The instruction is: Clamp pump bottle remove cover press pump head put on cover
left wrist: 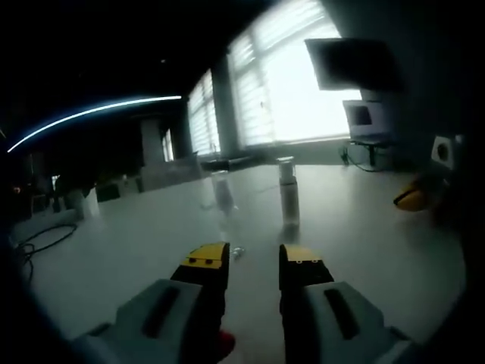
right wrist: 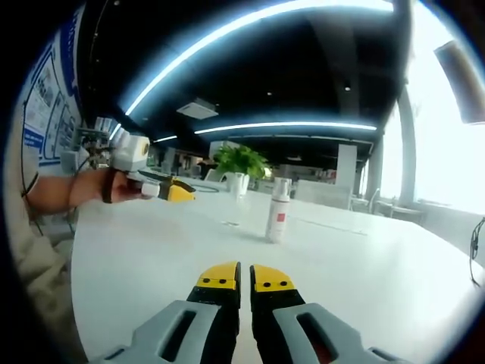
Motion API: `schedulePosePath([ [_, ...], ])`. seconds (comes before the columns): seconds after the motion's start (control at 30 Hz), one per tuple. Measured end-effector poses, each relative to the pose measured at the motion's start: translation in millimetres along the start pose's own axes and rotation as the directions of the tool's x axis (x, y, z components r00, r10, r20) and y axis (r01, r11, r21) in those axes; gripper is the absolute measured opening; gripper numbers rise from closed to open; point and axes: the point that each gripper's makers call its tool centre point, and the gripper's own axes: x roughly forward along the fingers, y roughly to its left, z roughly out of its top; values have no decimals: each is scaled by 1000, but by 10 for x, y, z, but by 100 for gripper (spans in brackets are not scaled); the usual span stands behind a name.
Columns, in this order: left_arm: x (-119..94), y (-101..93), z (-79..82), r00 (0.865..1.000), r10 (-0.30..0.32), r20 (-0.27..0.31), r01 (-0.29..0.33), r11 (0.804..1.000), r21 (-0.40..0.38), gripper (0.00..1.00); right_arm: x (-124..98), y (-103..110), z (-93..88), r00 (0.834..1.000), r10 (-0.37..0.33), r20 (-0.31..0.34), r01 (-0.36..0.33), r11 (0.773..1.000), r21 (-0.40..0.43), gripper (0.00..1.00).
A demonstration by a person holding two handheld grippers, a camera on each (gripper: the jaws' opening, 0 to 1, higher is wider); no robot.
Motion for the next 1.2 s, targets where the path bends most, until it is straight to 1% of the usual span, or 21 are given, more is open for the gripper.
schedulePosePath([
  [0.07,79,1,-8,1000,-15,-2,15,1000,-1,18,1,-11,0,1000,0,1,0,1000,0,1],
  [0.1,116,1,-29,1000,-22,-10,21,999,-33,18,1,-15,-1,1000,1,1,-1,1000,0,1],
  [0.17,167,-4,-36,1000,-27,-9,26,999,-45,18,0,-27,-3,1000,1,2,-1,1000,2,1],
  [0.23,219,64,-56,1000,-20,-13,19,999,-39,19,1,-31,-5,1000,3,3,-3,1000,2,1],
  [0.3,252,39,-74,1000,-11,-19,11,1000,-28,21,2,-33,-8,1000,5,3,-5,1000,3,1],
  [0.33,258,93,-83,1000,-5,-18,4,999,-32,21,2,-35,-9,1000,6,3,-6,1000,3,1],
  [0.43,346,162,-100,1000,13,-22,-14,999,-41,22,0,-27,-8,1000,7,3,-7,1000,2,1],
  [0.53,419,179,-122,1000,24,-20,-24,999,-38,23,-4,-7,-2,1000,9,4,-9,1000,1,1],
  [0.63,485,172,-127,1000,21,-10,-22,999,-37,24,-1,-10,-8,1000,11,3,-11,1000,2,1],
  [0.67,526,198,-121,1000,15,0,-15,999,-35,24,-1,-9,-9,1000,12,3,-12,1000,2,1],
  [0.77,590,212,-136,1000,24,-2,-24,999,-33,24,-2,-13,-8,1000,11,3,-11,1000,2,1],
  [0.87,699,294,-174,1000,26,-12,-27,999,-41,26,-1,-20,-8,1000,11,4,-11,1000,2,1],
  [1.0,804,268,-253,999,19,-33,-20,999,-34,27,1,-27,-15,1000,10,3,-10,1000,-4,1],
  [1.07,854,295,-294,999,19,-43,-21,999,-40,28,0,-28,-15,1000,10,2,-10,1000,-8,1],
  [1.1,876,300,-307,999,17,-43,-19,999,-51,28,-1,-28,-14,1000,10,2,-10,1000,-9,1],
  [1.13,890,265,-305,999,4,-37,-7,996,-87,28,-1,-27,-14,1000,10,1,-10,1000,-11,1],
  [1.17,904,260,-324,999,0,-45,-5,994,-113,28,0,-24,-15,1000,10,1,-10,1000,-13,1],
  [1.2,938,320,-330,999,6,-45,-11,993,-113,28,0,-21,-15,1000,12,1,-12,1000,-14,1],
])
